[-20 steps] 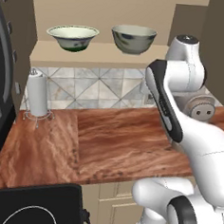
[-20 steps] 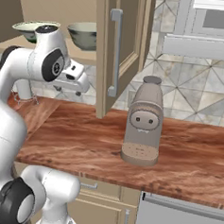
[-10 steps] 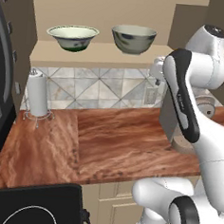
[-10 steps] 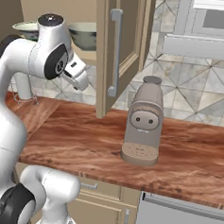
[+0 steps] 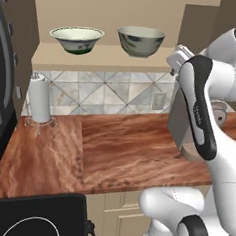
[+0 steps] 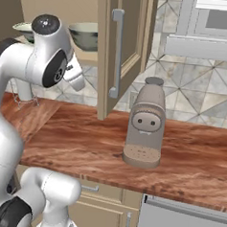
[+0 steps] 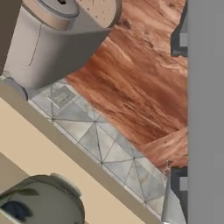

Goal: Pick up the bowls from the cabinet and place each bowl in front of a stool on the dining counter.

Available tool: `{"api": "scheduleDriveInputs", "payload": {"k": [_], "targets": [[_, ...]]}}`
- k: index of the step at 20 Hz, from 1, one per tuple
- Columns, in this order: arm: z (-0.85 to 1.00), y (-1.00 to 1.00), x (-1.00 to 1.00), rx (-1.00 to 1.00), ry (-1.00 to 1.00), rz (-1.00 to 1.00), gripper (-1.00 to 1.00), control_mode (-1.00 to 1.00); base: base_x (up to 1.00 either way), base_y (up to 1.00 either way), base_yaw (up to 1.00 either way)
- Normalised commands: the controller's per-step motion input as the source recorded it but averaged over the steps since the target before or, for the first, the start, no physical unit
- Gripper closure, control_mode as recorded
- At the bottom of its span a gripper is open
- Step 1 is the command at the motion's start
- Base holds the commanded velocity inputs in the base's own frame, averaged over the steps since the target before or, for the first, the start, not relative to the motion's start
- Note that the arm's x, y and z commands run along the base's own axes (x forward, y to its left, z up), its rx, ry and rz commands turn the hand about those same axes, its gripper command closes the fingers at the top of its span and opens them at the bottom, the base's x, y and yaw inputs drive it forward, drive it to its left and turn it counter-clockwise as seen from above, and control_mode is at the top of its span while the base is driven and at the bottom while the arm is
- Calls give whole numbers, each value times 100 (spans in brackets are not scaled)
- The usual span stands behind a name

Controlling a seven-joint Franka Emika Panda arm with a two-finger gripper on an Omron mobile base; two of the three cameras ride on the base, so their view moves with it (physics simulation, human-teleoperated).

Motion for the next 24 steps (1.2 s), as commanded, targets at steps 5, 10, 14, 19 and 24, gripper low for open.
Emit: {"api": "scheduleDriveInputs", "payload": {"k": [5, 10, 14, 19, 24], "targets": [[10, -1, 0, 19, -19, -17, -100, -100, 0, 0, 0], [37, -4, 2, 17, -2, -5, -100, -100, 0, 0, 0], [50, -9, 28, 14, 12, 1, -100, -100, 0, 0, 0], [25, -6, 32, 7, 6, 8, -100, -100, 0, 0, 0], [19, 1, 39, 0, 5, 0, -100, -100, 0, 0, 0]]}}
